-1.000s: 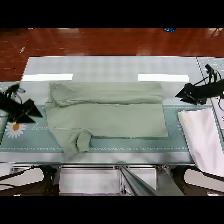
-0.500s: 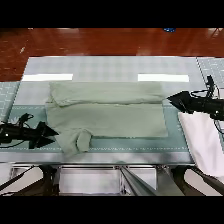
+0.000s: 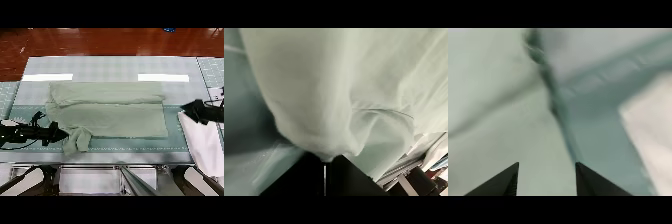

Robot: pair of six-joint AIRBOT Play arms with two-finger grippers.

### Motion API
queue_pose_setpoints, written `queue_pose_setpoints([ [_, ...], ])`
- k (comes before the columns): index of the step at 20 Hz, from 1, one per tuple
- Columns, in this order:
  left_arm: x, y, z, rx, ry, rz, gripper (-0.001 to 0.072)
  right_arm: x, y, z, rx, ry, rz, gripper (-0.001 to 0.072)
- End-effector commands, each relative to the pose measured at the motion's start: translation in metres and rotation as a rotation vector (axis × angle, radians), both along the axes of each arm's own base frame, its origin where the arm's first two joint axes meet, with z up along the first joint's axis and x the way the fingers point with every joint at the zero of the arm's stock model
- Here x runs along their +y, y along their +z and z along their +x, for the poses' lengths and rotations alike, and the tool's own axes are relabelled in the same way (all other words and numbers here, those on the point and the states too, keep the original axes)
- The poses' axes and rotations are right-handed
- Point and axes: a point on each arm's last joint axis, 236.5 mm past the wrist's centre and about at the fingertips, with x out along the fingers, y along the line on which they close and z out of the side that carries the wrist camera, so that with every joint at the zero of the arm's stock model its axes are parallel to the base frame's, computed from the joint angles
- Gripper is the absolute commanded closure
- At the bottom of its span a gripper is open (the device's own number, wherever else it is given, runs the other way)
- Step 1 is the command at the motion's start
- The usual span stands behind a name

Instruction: Fold the shirts.

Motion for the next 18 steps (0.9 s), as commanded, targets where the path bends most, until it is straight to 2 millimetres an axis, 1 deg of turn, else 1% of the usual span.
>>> queue_pose_setpoints([
  [1, 0.004, -0.001, 0.012, -0.049, -0.003, 0.032, 0.0687, 0.002, -0.039, -0.065, 0.266, -0.004, 0.005, 0.0302],
  [2, 0.003, 0.0, 0.011, -0.046, -0.005, 0.028, 0.0687, 0.013, -0.041, -0.066, 0.255, 0.002, 0.048, 0.0302],
  [3, 0.002, 0.0, 0.01, -0.044, -0.008, 0.024, 0.0687, 0.02, -0.045, -0.07, 0.267, 0.0, 0.074, 0.0302],
  [4, 0.001, 0.001, 0.009, -0.042, -0.011, 0.021, 0.0687, 0.022, -0.049, -0.073, 0.28, -0.004, 0.084, 0.0302],
  [6, 0.001, 0.001, 0.009, -0.047, -0.02, 0.019, 0.0687, 0.027, -0.052, -0.073, 0.288, -0.005, 0.109, 0.0302],
  [7, 0.001, 0.001, 0.009, -0.047, -0.02, 0.019, 0.0687, 0.033, -0.054, -0.076, 0.306, 0.027, 0.111, 0.0302],
  [9, 0.001, 0.001, 0.009, -0.047, -0.02, 0.019, 0.0687, 0.053, -0.062, -0.083, 0.353, 0.125, 0.113, 0.0301],
  [10, 0.001, 0.001, 0.009, -0.046, -0.02, 0.018, 0.0687, 0.059, -0.067, -0.08, 0.358, 0.144, 0.105, 0.0301],
  [11, 0.0, 0.002, 0.008, -0.044, -0.023, 0.014, 0.0687, 0.066, -0.072, -0.073, 0.351, 0.14, 0.103, 0.0301],
  [14, 0.0, 0.002, 0.008, -0.043, -0.024, 0.012, 0.0687, 0.084, -0.078, -0.041, 0.278, 0.114, 0.117, 0.0302],
  [15, 0.001, 0.003, 0.009, -0.047, -0.024, 0.014, 0.0687, 0.087, -0.078, -0.033, 0.256, 0.112, 0.115, 0.0327],
  [16, 0.002, 0.005, 0.012, -0.056, -0.025, 0.017, 0.0687, 0.09, -0.076, -0.028, 0.237, 0.122, 0.112, 0.0441],
  [17, 0.004, 0.008, 0.017, -0.068, -0.03, 0.018, 0.0687, 0.095, -0.069, -0.024, 0.202, 0.18, 0.111, 0.0655],
  [18, 0.006, 0.016, 0.025, -0.088, -0.04, 0.016, 0.0687, 0.099, -0.058, -0.023, 0.174, 0.25, 0.122, 0.0689],
])
